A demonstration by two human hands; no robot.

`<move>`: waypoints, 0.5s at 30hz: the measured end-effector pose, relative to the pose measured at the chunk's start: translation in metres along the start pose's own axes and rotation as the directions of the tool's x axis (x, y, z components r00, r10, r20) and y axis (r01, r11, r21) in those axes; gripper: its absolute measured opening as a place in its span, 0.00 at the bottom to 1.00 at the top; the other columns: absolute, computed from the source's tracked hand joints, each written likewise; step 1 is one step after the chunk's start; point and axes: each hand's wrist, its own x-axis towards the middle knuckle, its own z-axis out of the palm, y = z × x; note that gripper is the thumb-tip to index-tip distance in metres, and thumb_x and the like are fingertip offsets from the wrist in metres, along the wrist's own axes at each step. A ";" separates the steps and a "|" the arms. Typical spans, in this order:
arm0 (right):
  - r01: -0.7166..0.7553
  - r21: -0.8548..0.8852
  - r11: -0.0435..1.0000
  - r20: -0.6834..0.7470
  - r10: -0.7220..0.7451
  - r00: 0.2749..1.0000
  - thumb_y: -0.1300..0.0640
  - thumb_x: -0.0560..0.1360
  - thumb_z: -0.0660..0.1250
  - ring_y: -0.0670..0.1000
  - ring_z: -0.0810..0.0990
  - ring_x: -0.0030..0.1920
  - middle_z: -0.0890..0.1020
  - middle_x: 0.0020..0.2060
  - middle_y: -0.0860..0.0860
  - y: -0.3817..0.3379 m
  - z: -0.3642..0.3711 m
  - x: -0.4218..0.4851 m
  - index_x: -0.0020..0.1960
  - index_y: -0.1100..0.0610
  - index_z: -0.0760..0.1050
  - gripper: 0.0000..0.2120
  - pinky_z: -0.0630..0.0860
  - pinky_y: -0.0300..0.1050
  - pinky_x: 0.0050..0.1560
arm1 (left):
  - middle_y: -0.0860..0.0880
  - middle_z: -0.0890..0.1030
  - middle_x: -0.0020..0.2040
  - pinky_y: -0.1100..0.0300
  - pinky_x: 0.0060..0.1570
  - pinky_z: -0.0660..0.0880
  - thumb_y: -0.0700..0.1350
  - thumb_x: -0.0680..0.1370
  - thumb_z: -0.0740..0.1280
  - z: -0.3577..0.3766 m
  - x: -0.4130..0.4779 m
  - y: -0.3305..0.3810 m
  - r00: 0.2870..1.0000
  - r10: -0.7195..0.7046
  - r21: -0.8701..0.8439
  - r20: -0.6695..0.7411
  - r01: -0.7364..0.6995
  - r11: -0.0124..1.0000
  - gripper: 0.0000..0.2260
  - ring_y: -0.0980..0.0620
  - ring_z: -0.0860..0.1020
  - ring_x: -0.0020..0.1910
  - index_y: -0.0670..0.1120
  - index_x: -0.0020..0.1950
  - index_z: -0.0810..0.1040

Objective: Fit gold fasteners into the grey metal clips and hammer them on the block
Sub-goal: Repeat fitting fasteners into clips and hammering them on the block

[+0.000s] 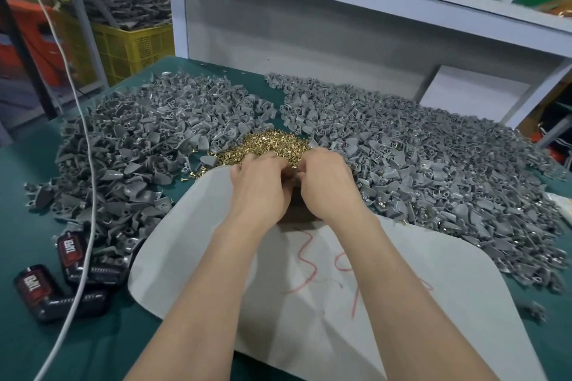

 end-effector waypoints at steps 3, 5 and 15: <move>-0.017 0.164 0.986 0.028 0.012 1.000 0.58 0.78 0.63 0.55 0.76 0.55 0.77 0.54 0.54 0.010 0.000 -0.001 0.53 0.57 0.78 0.07 0.71 0.44 0.53 | 0.57 0.69 0.42 0.56 0.47 0.57 0.48 0.77 0.65 0.000 -0.001 0.000 1.000 -0.024 -0.040 -0.009 0.024 0.999 0.03 0.46 0.69 0.55 0.53 0.45 0.78; -0.117 0.353 0.928 0.013 0.121 0.993 0.54 0.77 0.65 0.54 0.75 0.57 0.77 0.56 0.53 0.027 0.002 -0.010 0.57 0.55 0.79 0.11 0.70 0.47 0.60 | 0.57 0.70 0.41 0.57 0.47 0.55 0.49 0.77 0.66 0.000 -0.002 -0.001 0.998 -0.062 -0.066 -0.022 0.060 0.996 0.04 0.48 0.69 0.55 0.56 0.42 0.75; -0.437 0.058 0.898 0.351 0.391 0.851 0.49 0.78 0.61 0.58 0.78 0.45 0.78 0.41 0.58 0.074 0.003 -0.015 0.49 0.63 0.77 0.16 0.70 0.43 0.43 | 0.58 0.72 0.42 0.56 0.49 0.57 0.49 0.77 0.67 0.002 -0.001 -0.001 0.997 -0.068 -0.089 -0.022 0.065 0.994 0.05 0.49 0.70 0.54 0.56 0.41 0.74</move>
